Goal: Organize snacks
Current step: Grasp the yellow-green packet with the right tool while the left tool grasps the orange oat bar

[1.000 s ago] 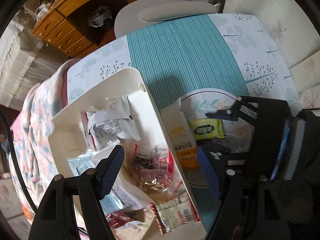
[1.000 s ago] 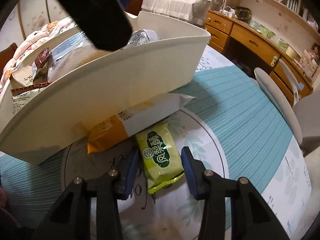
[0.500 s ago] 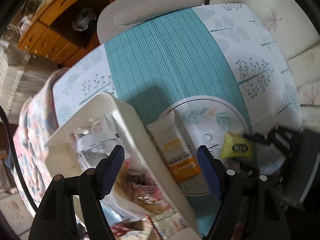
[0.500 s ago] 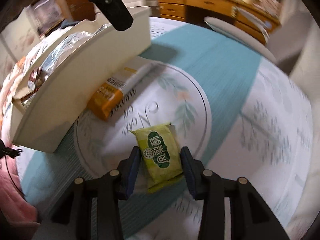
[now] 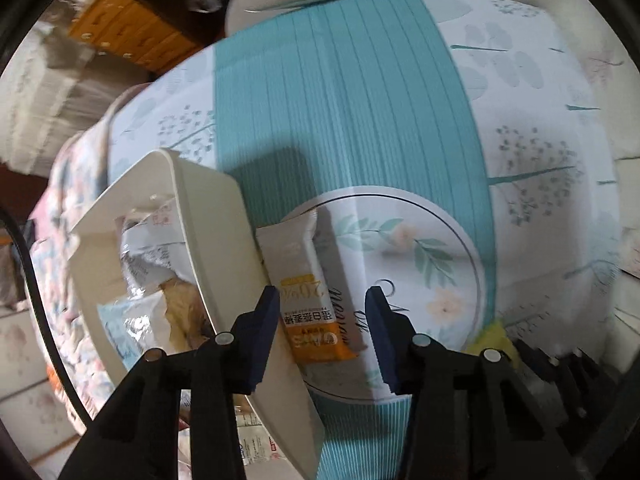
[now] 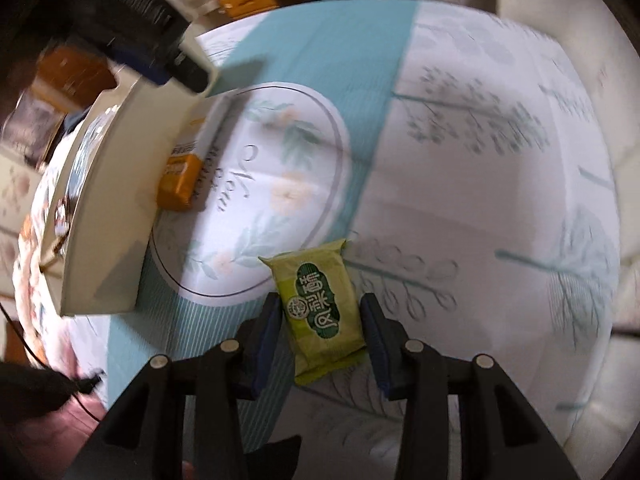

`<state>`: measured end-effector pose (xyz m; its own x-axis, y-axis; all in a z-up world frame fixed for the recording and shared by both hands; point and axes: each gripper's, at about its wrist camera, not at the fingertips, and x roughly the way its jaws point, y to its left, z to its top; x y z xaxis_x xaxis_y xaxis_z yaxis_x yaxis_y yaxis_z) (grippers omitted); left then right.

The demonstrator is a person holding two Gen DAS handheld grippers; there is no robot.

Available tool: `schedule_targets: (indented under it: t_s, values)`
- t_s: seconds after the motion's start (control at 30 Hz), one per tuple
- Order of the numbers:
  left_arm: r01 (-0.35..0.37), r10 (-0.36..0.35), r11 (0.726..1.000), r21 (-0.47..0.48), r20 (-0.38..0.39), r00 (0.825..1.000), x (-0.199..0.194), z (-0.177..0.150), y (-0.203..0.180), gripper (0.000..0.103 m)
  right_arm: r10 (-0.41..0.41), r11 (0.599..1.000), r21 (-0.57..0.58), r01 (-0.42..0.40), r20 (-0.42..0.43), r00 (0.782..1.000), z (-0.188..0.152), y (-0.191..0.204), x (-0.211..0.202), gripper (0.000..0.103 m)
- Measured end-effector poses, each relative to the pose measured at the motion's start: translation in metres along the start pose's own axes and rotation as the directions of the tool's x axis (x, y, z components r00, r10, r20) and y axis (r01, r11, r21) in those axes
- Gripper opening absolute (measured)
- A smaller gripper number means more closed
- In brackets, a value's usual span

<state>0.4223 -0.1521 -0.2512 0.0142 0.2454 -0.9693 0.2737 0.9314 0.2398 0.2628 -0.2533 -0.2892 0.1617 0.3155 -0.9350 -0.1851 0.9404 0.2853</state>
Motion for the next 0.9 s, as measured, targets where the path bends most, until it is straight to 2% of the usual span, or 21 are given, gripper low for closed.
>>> schedule_targets:
  t_s: [0.1, 0.17, 0.27, 0.4, 0.57, 0.9]
  values:
    - [-0.149, 0.151, 0.988, -0.046, 0.038, 0.988, 0.003, -0.009, -0.013, 0.044, 0.026, 0.997, 0.076, -0.025, -0.014, 1.000, -0.001, -0.011, -0.005, 0.040]
    - [-0.174, 0.177, 0.981, -0.081, 0.035, 0.984, 0.007, -0.012, -0.017, 0.044, 0.044, 0.993, 0.114, -0.041, -0.026, 0.999, -0.002, -0.018, -0.008, 0.040]
    - [-0.191, 0.194, 0.969, -0.154, 0.007, 0.981, 0.016, -0.017, -0.019, 0.044, 0.058, 0.989, 0.139, -0.052, -0.041, 0.997, -0.004, -0.024, -0.013, 0.040]
    - [-0.226, 0.228, 0.949, -0.221, -0.013, 0.973, 0.025, -0.025, -0.019, 0.044, 0.044, 0.993, 0.110, -0.038, -0.060, 0.997, -0.006, -0.026, -0.023, 0.040]
    - [-0.227, 0.224, 0.933, -0.280, -0.043, 0.974, 0.039, -0.031, -0.020, 0.044, 0.026, 0.996, 0.085, -0.019, -0.079, 0.997, -0.011, -0.025, -0.030, 0.040]
    - [-0.271, 0.261, 0.889, -0.368, -0.078, 0.962, 0.063, -0.042, -0.012, 0.045, 0.030, 0.998, 0.056, -0.025, -0.098, 0.995, -0.016, -0.023, -0.033, 0.040]
